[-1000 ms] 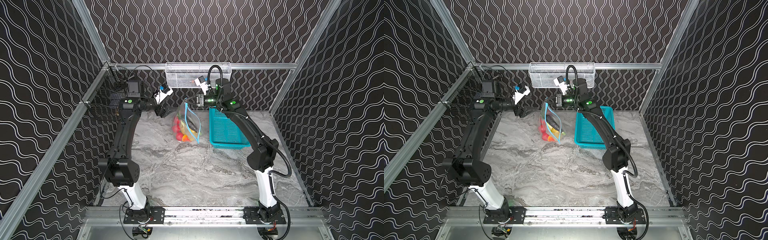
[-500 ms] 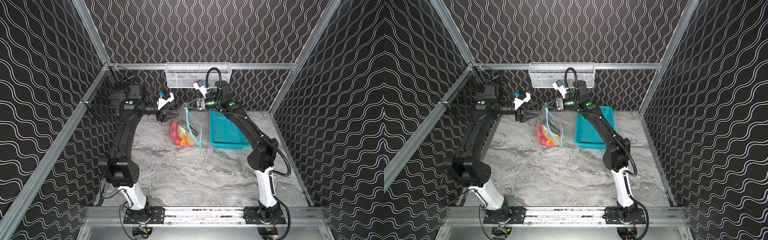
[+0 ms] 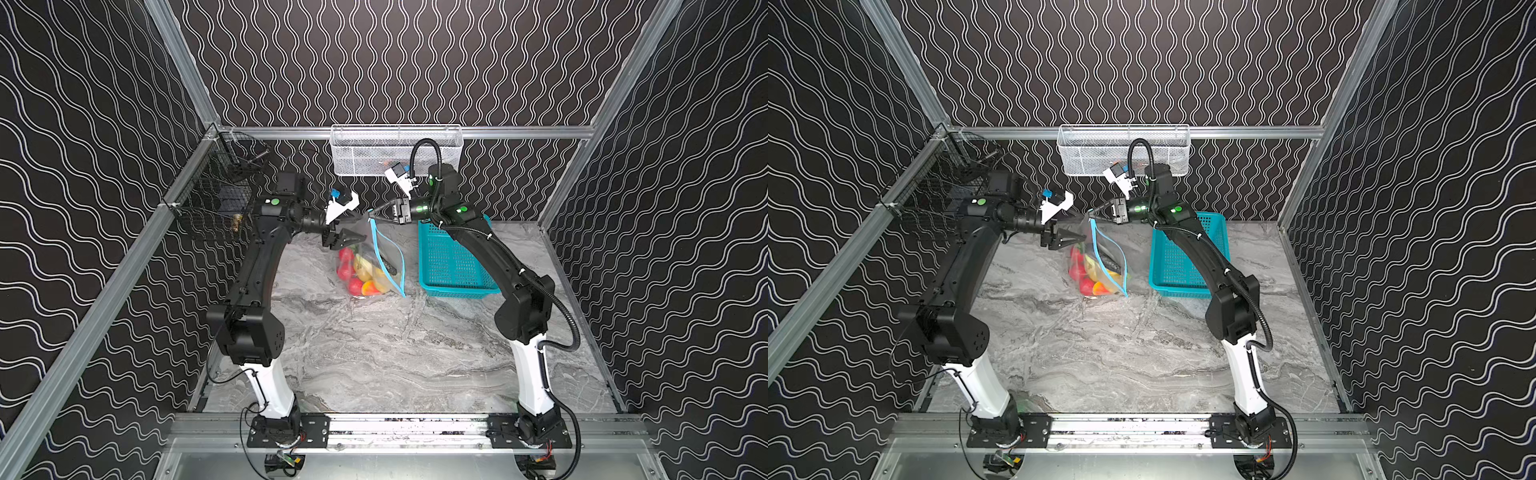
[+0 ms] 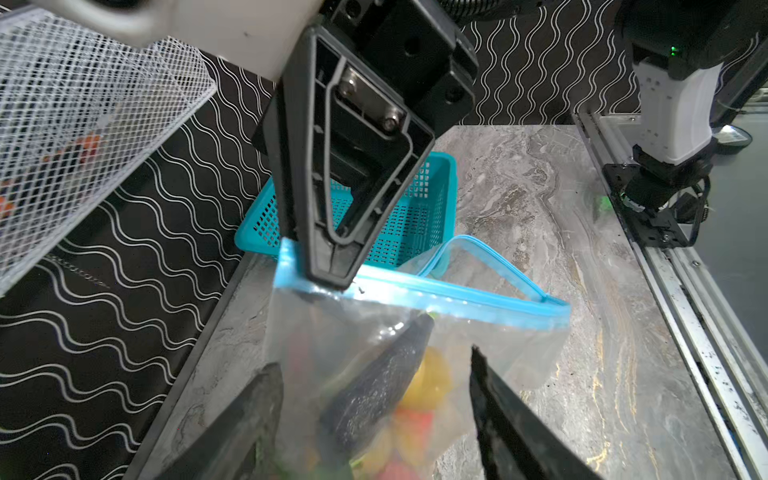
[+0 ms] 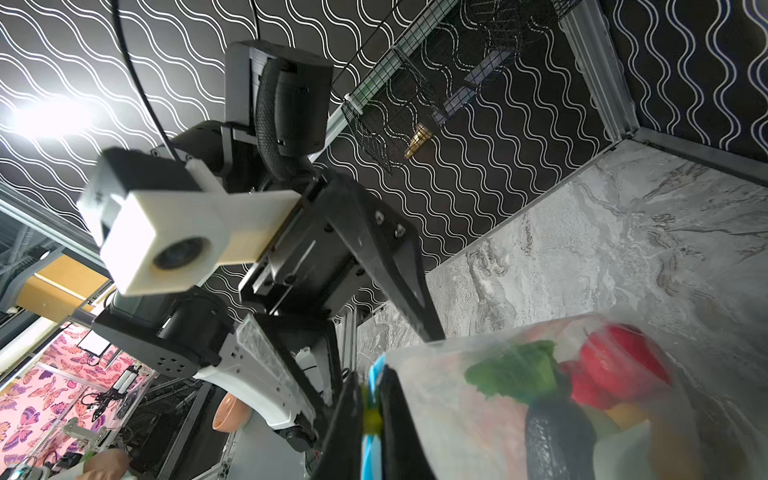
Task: Place the food in the zip-top bag and seal the zipper
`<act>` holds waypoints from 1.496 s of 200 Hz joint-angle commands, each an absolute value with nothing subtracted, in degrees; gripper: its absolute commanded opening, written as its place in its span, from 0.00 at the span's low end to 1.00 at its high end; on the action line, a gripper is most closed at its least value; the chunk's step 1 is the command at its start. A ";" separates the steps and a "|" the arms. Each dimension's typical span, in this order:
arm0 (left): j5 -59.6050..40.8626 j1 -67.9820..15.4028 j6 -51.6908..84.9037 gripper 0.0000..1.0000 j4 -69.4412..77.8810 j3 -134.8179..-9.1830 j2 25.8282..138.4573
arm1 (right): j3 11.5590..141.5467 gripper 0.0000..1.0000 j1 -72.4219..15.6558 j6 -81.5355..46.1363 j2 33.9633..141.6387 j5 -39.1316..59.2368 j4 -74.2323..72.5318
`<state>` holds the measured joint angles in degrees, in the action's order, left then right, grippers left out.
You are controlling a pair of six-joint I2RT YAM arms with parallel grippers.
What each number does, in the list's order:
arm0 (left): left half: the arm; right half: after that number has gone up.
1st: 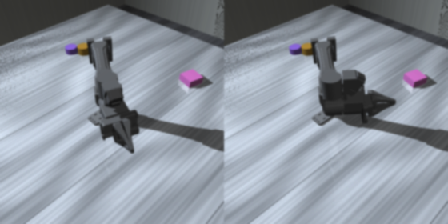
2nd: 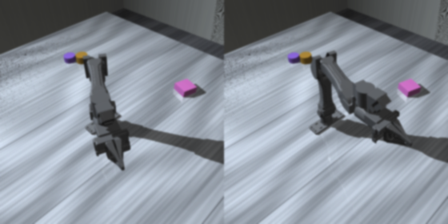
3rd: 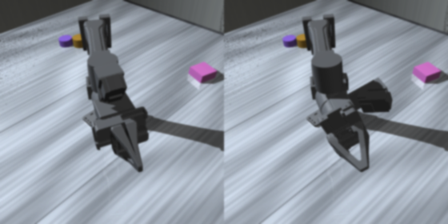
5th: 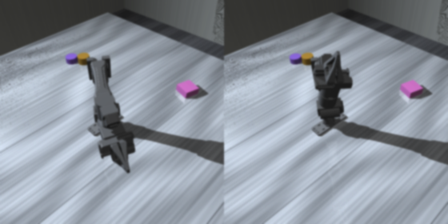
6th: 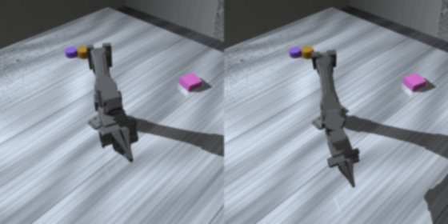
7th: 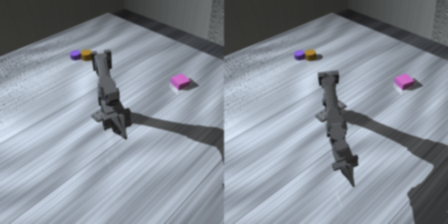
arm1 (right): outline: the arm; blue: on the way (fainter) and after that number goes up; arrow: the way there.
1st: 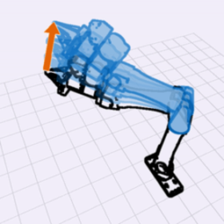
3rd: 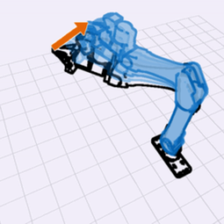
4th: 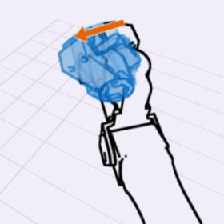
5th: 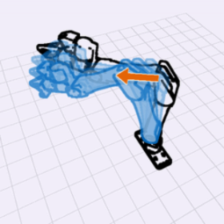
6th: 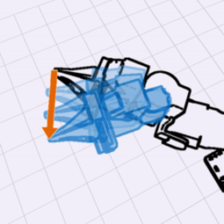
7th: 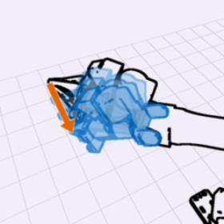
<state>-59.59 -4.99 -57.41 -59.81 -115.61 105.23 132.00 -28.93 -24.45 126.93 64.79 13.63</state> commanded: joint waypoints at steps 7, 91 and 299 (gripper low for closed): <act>-59.40 -5.65 -57.38 0.72 -58.97 -115.43 105.11 | 132.15 0.00 -29.09 -24.13 126.91 66.28 10.88; -55.99 -5.69 -56.23 0.72 -55.74 -117.24 106.19 | 131.57 0.00 -29.09 -20.27 126.01 65.70 14.70; -55.12 -9.25 -58.28 0.47 -57.01 -116.83 108.09 | 130.68 0.00 -29.27 -18.54 126.47 66.24 16.17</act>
